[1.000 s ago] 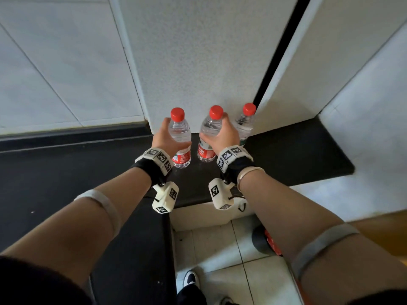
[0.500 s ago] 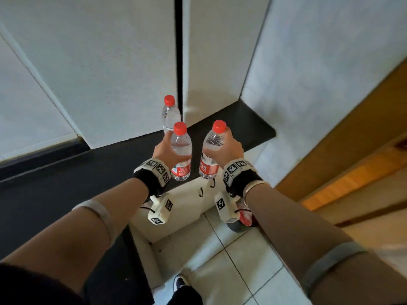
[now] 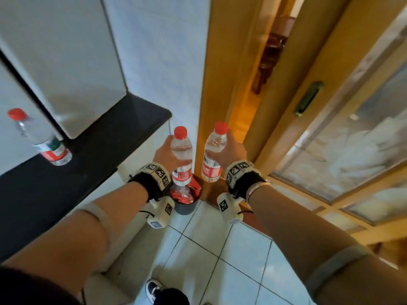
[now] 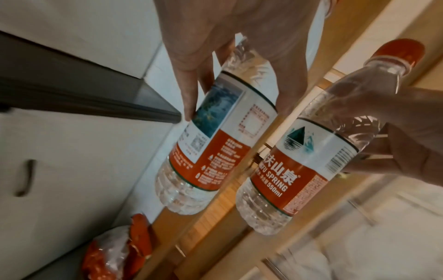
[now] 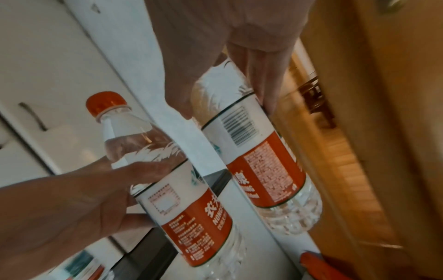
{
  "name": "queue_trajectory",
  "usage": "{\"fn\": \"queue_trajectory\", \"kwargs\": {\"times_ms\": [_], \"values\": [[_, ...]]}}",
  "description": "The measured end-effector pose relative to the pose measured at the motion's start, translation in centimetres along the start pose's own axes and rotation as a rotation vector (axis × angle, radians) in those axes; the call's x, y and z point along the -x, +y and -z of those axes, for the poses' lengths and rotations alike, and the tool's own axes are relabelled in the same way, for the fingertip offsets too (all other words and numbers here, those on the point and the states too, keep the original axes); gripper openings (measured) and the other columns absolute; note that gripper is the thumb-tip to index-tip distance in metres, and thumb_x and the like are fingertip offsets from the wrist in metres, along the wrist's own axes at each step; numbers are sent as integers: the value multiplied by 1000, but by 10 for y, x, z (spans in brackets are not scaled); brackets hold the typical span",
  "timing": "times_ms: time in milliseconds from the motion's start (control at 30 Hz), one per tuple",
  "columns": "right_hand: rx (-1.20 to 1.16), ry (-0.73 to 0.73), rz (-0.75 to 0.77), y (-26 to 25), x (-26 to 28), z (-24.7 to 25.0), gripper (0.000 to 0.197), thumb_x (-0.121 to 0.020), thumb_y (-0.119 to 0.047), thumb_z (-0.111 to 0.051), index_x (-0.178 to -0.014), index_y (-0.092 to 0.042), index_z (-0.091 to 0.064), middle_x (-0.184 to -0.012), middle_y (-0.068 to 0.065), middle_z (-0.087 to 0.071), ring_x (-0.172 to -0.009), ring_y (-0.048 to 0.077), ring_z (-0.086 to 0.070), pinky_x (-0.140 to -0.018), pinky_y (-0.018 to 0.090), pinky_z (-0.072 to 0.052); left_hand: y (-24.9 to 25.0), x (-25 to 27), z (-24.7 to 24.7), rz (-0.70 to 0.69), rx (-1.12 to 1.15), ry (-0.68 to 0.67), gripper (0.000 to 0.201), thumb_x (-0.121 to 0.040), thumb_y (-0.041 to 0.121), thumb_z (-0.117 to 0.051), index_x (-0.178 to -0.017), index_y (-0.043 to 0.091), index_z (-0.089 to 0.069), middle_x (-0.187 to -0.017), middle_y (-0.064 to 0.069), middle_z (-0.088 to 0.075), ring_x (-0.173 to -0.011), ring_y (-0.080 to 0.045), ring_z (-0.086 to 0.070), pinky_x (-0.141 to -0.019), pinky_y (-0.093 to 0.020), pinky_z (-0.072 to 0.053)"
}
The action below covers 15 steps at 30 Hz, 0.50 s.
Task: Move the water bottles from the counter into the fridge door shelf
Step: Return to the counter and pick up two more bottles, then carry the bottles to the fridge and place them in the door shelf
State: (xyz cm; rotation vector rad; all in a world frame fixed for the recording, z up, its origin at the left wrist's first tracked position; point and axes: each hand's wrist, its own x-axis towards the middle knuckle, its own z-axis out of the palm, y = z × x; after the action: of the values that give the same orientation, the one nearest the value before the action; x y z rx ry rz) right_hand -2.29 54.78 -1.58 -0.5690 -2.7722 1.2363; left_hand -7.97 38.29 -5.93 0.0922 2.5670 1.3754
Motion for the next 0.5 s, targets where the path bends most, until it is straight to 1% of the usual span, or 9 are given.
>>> {"fn": "queue_trajectory", "kwargs": {"times_ms": [67,133,200,233,300,333,400,433,500], "values": [[1,50,-47,27,9,33,78,-75,-34,-74,-138,-26,-30,-126,8,-60,-109,29,-61,-84,38,-52,25,5,-32,-56,-26,-58,63,-66,22,-80,-117,19,-44,-109,-2,-62,-96,-21,-58,-85,-31,-44],[24,102,-99,52,17,64,78,-74,-37,-74,-138,-24,-30,-126,9,-60,-107,30,-61,-85,39,-52,48,12,-62,-105,-16,-133,69,-66,20,-81,-123,18,-42,-119,-6,-61,-108,-26,-58,-92,-38,-45],[40,166,-156,78,27,94,79,-75,-38,-73,-139,-22,-29,-126,11,-59,-109,31,-60,-85,37,-50,70,16,-95,-126,24,-226,81,-64,19,-82,-131,18,-38,-124,-3,-58,-114,-25,-55,-101,-43,-43],[53,201,-183,89,32,108,81,-76,-39,-72,-141,-21,-27,-125,12,-59,-109,32,-59,-85,36,-49,81,18,-110,-139,41,-268,87,-60,23,-84,-133,21,-37,-125,0,-57,-114,-23,-54,-103,-46,-41],[66,268,-240,111,43,134,82,-76,-40,-72,-141,-21,-26,-123,13,-60,-108,32,-59,-84,34,-49,97,15,-145,-164,82,-348,95,-46,35,-86,-129,29,-40,-125,-2,-60,-115,-26,-56,-100,-54,-43],[64,301,-271,123,48,146,82,-76,-40,-72,-141,-21,-26,-122,12,-61,-106,32,-60,-82,33,-48,108,16,-162,-181,83,-384,95,-44,33,-86,-127,29,-40,-124,-4,-60,-115,-28,-56,-98,-55,-44],[52,366,-329,144,59,170,81,-76,-40,-73,-140,-21,-27,-119,13,-62,-103,32,-61,-79,30,-46,129,17,-194,-213,64,-451,90,-52,21,-87,-129,26,-39,-126,-6,-58,-117,-28,-54,-99,-54,-44],[44,399,-354,153,64,180,80,-76,-39,-73,-139,-20,-28,-118,13,-63,-103,32,-61,-79,31,-47,142,21,-207,-237,61,-489,89,-55,18,-86,-131,24,-39,-128,-5,-57,-118,-27,-53,-100,-52,-44],[33,475,-413,175,75,202,79,-76,-38,-73,-139,-19,-28,-117,15,-63,-103,33,-61,-83,36,-50,164,25,-238,-281,35,-572,89,-58,17,-85,-134,20,-39,-128,1,-54,-118,-21,-51,-104,-48,-41]]}}
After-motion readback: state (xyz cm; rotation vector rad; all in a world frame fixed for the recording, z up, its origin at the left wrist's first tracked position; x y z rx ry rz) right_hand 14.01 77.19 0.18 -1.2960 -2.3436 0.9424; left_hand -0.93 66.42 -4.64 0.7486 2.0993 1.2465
